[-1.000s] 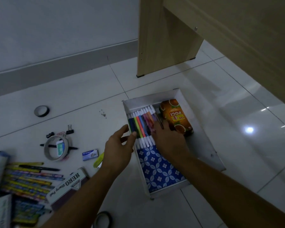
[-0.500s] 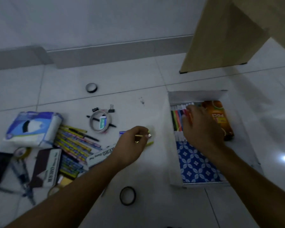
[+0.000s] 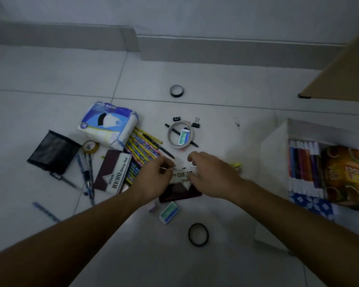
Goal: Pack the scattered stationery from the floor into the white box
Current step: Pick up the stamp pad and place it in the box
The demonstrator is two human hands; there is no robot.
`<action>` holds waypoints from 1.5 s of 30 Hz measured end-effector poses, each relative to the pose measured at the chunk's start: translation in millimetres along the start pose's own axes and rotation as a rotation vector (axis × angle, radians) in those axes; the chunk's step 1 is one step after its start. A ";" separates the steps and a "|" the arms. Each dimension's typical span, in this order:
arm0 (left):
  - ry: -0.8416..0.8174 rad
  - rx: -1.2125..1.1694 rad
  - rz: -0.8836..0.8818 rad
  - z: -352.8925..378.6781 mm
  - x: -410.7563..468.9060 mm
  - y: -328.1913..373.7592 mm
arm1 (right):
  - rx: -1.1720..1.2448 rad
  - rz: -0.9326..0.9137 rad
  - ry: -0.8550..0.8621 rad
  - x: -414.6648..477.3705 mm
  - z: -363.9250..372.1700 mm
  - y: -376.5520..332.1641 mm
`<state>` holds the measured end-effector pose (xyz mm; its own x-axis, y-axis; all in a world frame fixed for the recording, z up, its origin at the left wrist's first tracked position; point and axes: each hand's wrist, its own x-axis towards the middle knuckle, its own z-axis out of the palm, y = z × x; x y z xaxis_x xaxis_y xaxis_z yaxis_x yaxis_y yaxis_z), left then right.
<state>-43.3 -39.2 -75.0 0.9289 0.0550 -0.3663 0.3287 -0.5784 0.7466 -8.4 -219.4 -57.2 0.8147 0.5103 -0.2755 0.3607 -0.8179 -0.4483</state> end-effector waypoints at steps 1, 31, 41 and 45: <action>0.007 0.013 -0.011 -0.2 -3.4 -8.5 | -0.061 -0.030 -0.071 7.2 9.7 -0.9; 0.352 -0.320 -0.371 -39.9 -20.4 -66.9 | 1.007 0.528 -0.148 38.4 21.9 -0.5; 0.190 -0.801 -0.173 6.2 -10.3 27.4 | 1.336 0.530 0.055 18.6 1.6 4.1; 0.059 -0.841 -0.152 27.7 -12.4 56.1 | 1.192 0.429 0.083 0.1 -10.5 8.4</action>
<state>-41.1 -94.9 -44.0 0.8643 0.1384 -0.4835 0.4461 0.2330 0.8641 -0.5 -229.0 -52.0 0.8059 0.2110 -0.5532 -0.5339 -0.1450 -0.8330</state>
